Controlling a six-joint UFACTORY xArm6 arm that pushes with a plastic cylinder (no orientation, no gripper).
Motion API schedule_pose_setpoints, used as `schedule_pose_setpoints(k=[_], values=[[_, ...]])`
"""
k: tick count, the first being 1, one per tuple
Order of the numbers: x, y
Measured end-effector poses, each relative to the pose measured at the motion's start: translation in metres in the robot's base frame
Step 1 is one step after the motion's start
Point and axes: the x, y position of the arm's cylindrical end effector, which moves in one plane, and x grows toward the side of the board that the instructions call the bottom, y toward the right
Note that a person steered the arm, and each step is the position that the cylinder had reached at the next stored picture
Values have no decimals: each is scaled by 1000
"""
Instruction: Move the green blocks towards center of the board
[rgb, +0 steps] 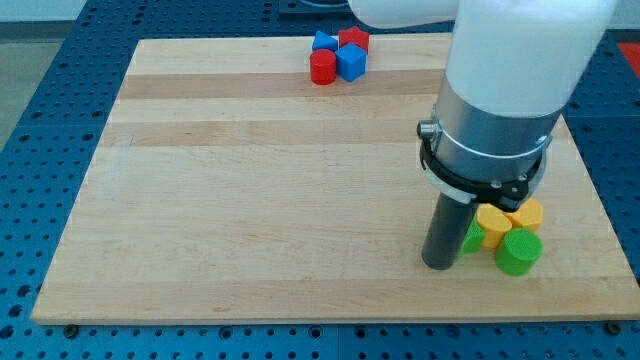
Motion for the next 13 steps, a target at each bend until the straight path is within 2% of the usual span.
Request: schedule_pose_setpoints(k=[1, 3, 6, 7, 10, 13], values=[[0, 0], [34, 3], [38, 119], [26, 123], [18, 77], [3, 113]])
